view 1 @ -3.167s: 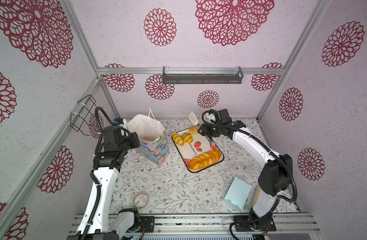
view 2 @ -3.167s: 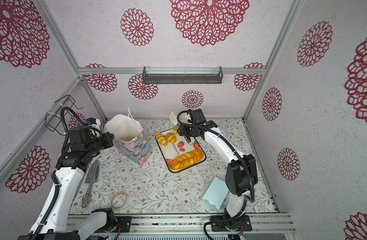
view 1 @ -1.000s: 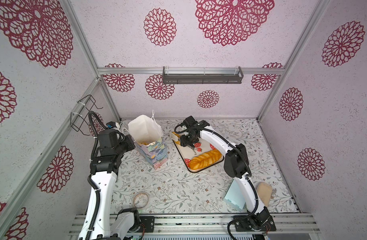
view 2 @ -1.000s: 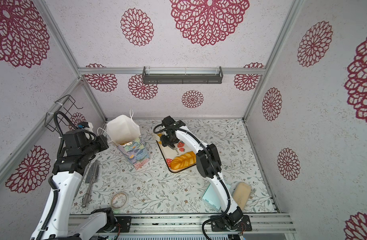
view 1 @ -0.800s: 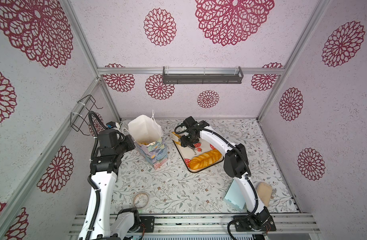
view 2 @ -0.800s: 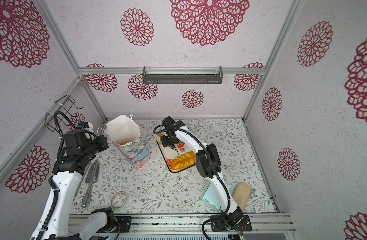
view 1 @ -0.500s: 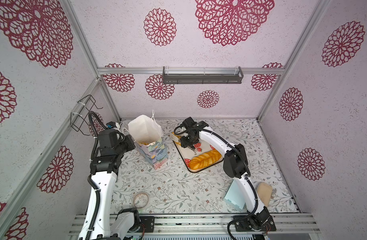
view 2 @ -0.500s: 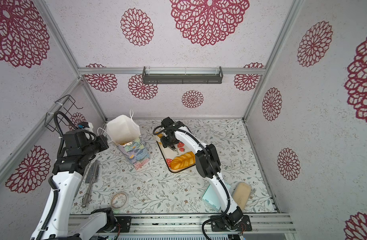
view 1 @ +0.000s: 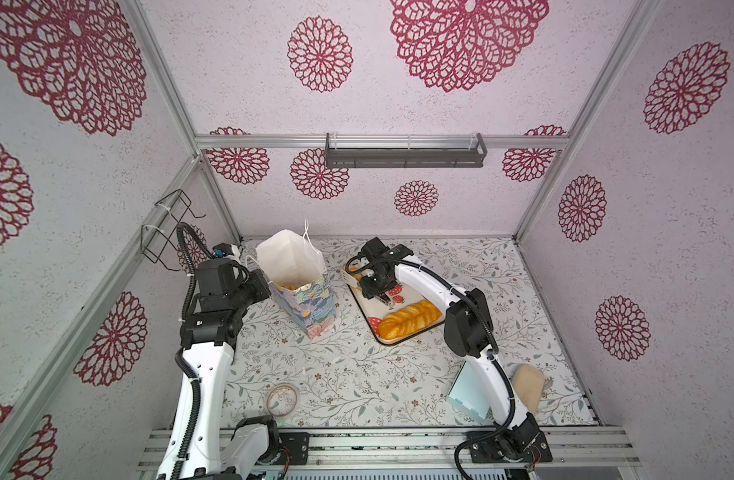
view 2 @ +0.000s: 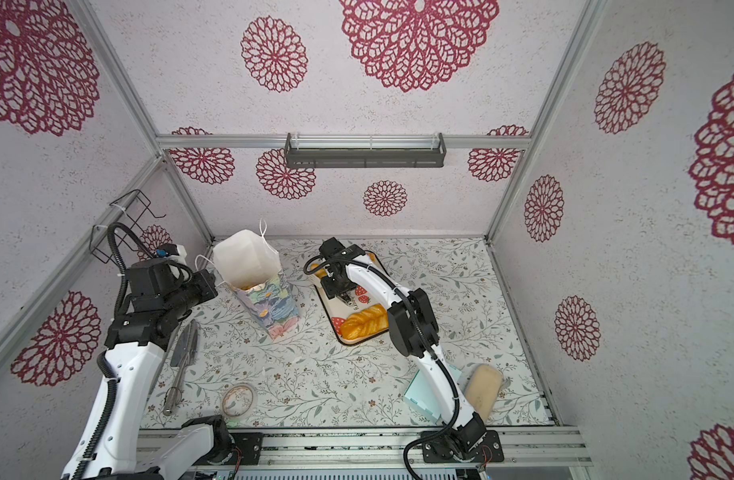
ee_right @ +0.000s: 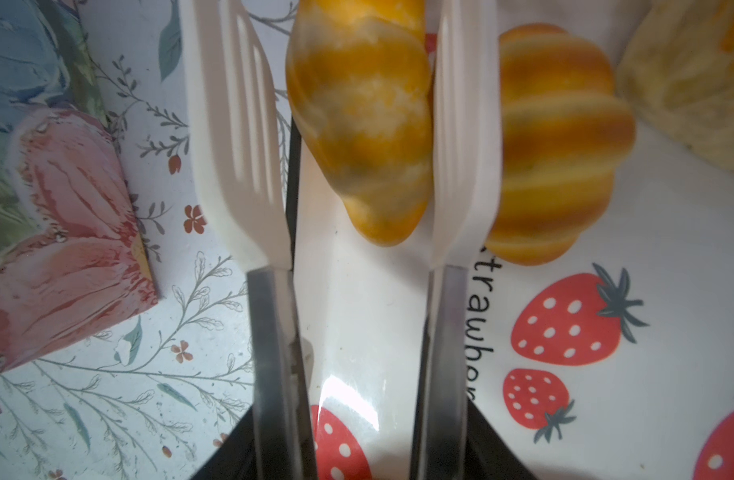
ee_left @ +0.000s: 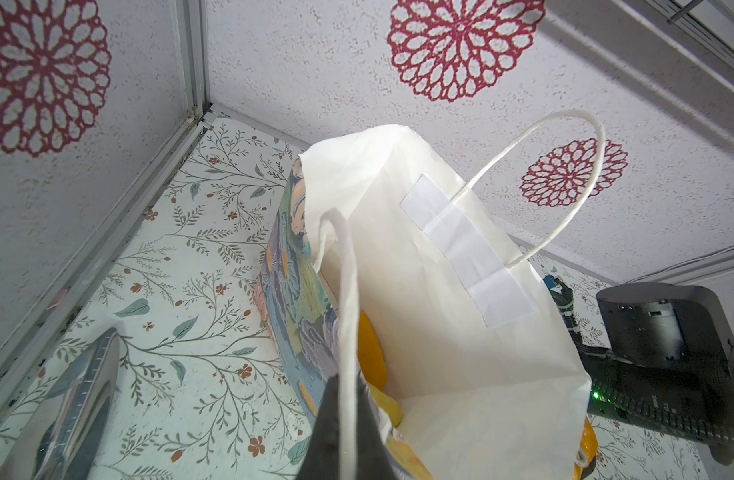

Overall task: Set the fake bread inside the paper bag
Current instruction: 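Lower the open tongs around a striped yellow roll on the tray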

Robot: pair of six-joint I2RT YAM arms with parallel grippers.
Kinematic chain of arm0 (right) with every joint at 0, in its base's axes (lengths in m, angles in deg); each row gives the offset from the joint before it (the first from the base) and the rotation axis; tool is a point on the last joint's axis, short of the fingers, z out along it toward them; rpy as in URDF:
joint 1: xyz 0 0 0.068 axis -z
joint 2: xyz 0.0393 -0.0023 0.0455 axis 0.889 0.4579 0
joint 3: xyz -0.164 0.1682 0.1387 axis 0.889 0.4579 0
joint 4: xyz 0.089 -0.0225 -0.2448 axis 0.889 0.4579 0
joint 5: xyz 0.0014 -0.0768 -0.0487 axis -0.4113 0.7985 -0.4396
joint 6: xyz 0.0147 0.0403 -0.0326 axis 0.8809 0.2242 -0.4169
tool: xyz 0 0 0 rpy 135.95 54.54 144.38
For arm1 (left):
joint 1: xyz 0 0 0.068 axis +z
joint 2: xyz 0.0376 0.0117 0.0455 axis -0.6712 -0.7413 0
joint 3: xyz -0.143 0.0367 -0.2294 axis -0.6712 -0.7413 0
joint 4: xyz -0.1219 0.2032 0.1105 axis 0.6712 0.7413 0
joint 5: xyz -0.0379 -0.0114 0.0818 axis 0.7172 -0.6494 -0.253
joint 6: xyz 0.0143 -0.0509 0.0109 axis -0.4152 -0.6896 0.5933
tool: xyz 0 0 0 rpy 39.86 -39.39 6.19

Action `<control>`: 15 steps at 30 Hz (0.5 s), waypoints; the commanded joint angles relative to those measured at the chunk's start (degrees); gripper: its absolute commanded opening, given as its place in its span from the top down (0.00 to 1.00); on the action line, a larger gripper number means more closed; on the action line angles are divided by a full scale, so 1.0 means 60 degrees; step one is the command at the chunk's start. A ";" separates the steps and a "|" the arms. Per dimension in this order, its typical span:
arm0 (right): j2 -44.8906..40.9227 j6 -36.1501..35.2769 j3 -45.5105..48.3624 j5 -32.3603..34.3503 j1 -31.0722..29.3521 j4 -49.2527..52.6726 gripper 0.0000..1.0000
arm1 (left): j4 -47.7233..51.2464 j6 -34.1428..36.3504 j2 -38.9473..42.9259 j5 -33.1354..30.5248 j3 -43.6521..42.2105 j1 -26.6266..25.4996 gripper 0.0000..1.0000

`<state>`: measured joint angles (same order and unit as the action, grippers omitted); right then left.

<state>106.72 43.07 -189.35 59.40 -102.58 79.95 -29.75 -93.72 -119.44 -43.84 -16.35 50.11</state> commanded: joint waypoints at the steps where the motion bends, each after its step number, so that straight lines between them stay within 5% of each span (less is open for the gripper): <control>1: -0.0318 -0.0196 -0.0117 0.0253 -0.0055 0.0013 0.46 | -0.0156 -0.0046 -0.0045 0.0087 -0.0136 0.0080 0.99; 15: -0.0932 -0.0187 0.0491 0.0447 -0.0041 -0.0521 0.55 | -0.0161 -0.0039 -0.0004 0.0064 -0.0135 0.0140 0.99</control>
<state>106.57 42.29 -186.92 61.00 -102.60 78.62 -29.92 -93.94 -119.55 -43.68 -16.43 50.46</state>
